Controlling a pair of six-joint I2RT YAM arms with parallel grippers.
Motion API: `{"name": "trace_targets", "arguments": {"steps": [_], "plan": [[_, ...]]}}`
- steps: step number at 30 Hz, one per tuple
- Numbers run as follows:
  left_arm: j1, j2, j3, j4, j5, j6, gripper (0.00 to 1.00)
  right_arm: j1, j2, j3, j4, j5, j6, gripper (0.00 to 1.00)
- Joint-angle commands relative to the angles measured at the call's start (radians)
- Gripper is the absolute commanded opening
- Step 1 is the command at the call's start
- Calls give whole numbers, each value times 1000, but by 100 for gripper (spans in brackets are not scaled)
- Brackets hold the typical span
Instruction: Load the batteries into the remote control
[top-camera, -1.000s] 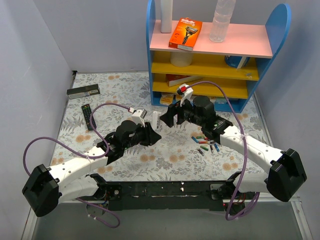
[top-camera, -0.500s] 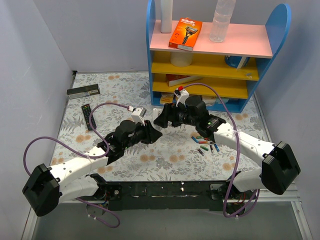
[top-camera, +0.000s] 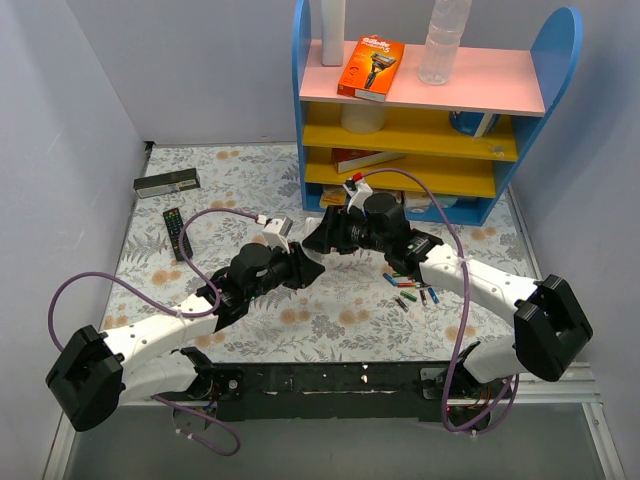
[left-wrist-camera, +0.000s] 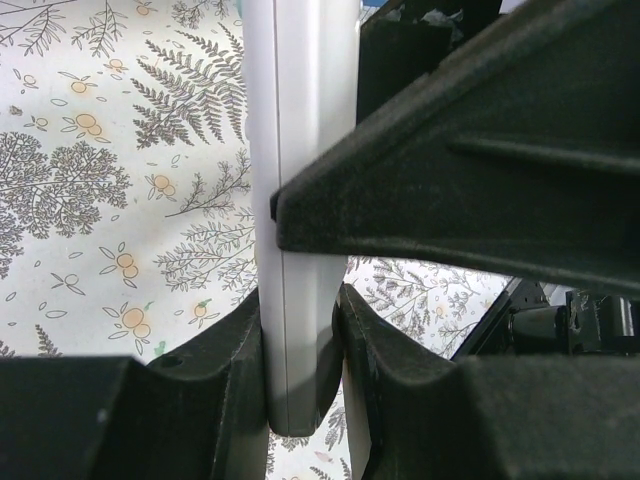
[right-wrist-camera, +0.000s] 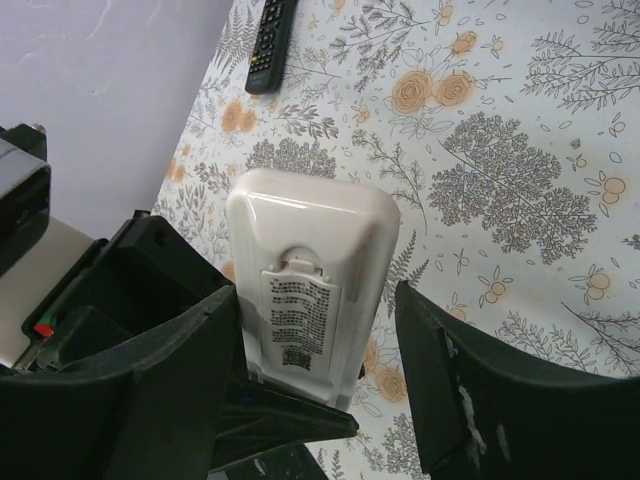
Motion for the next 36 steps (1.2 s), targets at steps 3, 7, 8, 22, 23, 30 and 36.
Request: {"name": "trace_targets", "arguments": {"steps": [3,7,8,22,23,30,36], "plan": [[5,-21,-19,37,-4,30,0,4,21,67,84,2,10,50],[5,-34,-22,19,-1,33,4,4,8,64,89,-2,-21,15],[5,-37,-22,14,0,36,8,4,3,64,89,-2,-27,5],[68,-157,-51,-20,175,164,87,-3,-114,21,133,-143,-358,1],[80,-162,-55,-17,236,171,87,-5,-120,18,139,-162,-380,1],[183,-197,-59,48,456,237,88,-11,-164,-19,173,-272,-489,1],[202,-191,-10,9,550,273,88,-11,-190,-51,162,-341,-613,1]]}}
